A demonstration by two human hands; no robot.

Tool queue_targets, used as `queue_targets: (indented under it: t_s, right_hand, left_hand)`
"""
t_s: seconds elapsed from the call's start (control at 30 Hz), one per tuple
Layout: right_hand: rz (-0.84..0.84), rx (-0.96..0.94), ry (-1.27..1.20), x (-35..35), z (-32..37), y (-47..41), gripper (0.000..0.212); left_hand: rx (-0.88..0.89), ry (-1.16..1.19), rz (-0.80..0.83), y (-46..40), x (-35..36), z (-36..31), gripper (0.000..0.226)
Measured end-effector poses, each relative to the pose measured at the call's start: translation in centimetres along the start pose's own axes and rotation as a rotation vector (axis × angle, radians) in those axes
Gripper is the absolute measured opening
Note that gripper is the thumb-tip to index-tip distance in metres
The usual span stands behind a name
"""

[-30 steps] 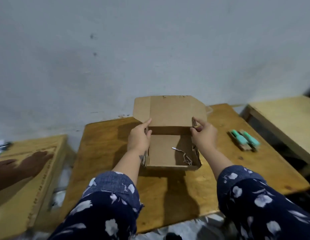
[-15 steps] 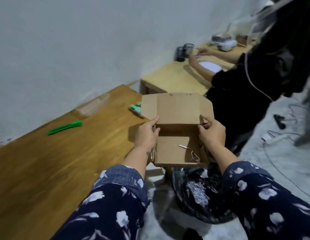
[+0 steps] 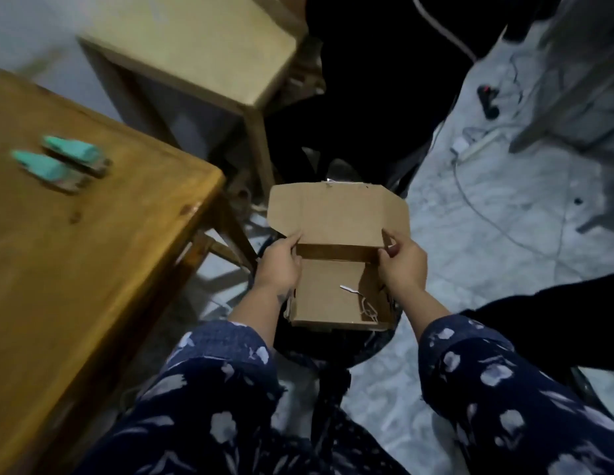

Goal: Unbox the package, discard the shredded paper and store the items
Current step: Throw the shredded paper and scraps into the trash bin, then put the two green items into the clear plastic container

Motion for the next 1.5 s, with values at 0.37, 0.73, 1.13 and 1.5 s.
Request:
queue_targets:
  t_s: [0.37, 0.73, 1.13, 1.5]
  right_hand:
    - [0.145, 0.201, 0.087, 17.3, -17.7, -4.1, 0.047]
    - [0.38, 0.268, 0.231, 22.8, -21.5, -2.3, 0.038]
    - [0.467, -0.211, 0.222, 9.8, 5.0, -0.1, 0.03]
    - [0.477, -0.663, 0.157, 8.1, 30.4, 9.9, 0.034]
  left_hand:
    - [-0.148, -0.249, 0.262, -7.3, 20.1, 14.9, 0.063]
    - [-0.216, -0.403, 0.425, -5.8, 24.6, 18.5, 0.027]
    - [-0.096, -0.191, 0.141, -4.2, 1.4, 0.8, 0.039]
    - [-0.105, -0.061, -0.273, -2.1, -23.5, -0.9, 0.036]
Point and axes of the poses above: each hand's wrist, its own y-axis away from the middle knuckle, its own x-axis out of the palm, z = x × y, the point moved 7 cm from there along -y, towards the middle knuckle, and after that the axes turned 12 degrees about -z, right-handed, at the moved point
